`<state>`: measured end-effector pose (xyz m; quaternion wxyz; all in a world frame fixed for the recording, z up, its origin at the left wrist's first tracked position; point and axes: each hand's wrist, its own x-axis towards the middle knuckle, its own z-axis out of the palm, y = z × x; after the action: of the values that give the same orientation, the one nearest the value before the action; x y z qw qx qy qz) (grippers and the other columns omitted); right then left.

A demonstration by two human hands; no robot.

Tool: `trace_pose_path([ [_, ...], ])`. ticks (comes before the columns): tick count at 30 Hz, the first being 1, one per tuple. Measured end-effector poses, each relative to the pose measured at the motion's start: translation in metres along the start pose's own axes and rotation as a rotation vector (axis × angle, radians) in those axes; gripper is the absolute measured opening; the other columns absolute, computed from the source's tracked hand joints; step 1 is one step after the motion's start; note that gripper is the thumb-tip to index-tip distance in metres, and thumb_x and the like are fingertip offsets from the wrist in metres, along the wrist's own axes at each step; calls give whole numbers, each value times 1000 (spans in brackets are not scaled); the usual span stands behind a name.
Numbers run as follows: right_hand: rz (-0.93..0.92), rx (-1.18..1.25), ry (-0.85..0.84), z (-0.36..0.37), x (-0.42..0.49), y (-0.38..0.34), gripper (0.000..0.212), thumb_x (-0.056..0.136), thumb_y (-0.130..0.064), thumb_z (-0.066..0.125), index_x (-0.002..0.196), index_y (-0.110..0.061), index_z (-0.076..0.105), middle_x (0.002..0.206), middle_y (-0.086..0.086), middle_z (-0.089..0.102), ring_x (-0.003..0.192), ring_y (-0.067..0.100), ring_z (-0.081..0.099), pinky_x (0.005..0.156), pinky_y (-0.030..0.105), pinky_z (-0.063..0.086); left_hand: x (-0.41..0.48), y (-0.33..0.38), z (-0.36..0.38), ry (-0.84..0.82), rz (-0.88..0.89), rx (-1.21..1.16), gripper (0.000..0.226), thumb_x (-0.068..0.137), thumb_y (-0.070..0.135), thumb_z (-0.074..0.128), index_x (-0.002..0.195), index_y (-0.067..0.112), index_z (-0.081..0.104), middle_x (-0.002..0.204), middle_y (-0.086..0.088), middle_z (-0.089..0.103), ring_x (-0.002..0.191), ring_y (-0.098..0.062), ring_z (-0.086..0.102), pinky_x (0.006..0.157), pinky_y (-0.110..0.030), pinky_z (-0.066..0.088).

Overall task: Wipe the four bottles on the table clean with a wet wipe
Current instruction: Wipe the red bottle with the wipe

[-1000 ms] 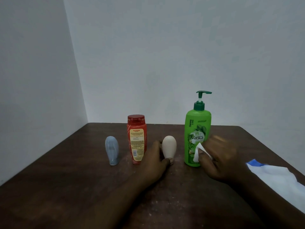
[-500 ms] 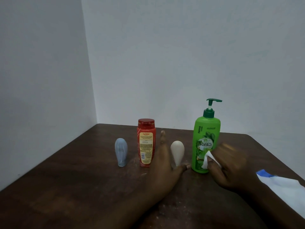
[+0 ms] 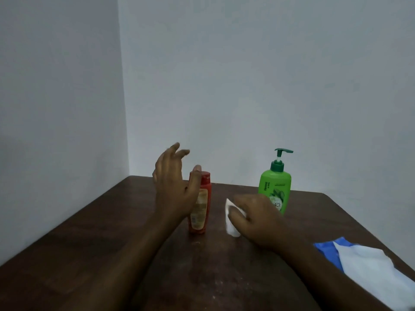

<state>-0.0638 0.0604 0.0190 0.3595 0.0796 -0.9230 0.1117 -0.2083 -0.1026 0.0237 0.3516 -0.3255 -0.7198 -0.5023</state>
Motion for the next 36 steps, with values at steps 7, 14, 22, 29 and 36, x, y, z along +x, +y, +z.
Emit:
trace_pose_path([
  [7, 785, 1063, -89, 19, 20, 2, 17, 95, -19, 64, 80, -12, 66, 70, 13, 64, 55, 29, 59, 46, 31, 44, -10, -28, 6, -175, -68, 93, 70, 98, 63, 49, 156, 30, 29, 156, 7, 47, 140, -14, 48, 119, -50, 22],
  [14, 427, 477, 450, 36, -5, 19, 41, 94, -44, 53, 74, -9, 62, 64, 9, 61, 61, 25, 59, 56, 45, 51, -14, -32, 10, -274, -274, -40, 88, 94, 61, 59, 163, 37, 10, 122, 22, 60, 128, -8, 45, 107, -32, 12],
  [22, 715, 843, 353, 19, 19, -12, 18, 100, -18, 60, 91, -11, 74, 83, 9, 76, 71, 16, 71, 58, 35, 55, -17, -39, 15, -301, -284, -74, 51, 77, 75, 64, 122, 50, 59, 106, 27, 70, 112, -7, 63, 101, -33, 38],
  [29, 766, 1253, 154, -48, 86, -32, 28, 92, -9, 68, 119, -2, 65, 109, 17, 77, 103, 33, 73, 75, 42, 63, -5, -12, -9, -212, -652, -920, 27, 81, 33, 81, 97, 11, 78, 95, -12, 79, 90, -33, 77, 78, -44, 63],
  [36, 392, 593, 200, -69, 77, -48, 11, 94, -22, 70, 102, -21, 78, 95, 1, 79, 90, 25, 75, 85, 56, 60, -6, 2, -15, -271, -667, -1114, 21, 87, 34, 79, 94, 14, 76, 85, -14, 71, 76, -30, 71, 69, -41, 60],
])
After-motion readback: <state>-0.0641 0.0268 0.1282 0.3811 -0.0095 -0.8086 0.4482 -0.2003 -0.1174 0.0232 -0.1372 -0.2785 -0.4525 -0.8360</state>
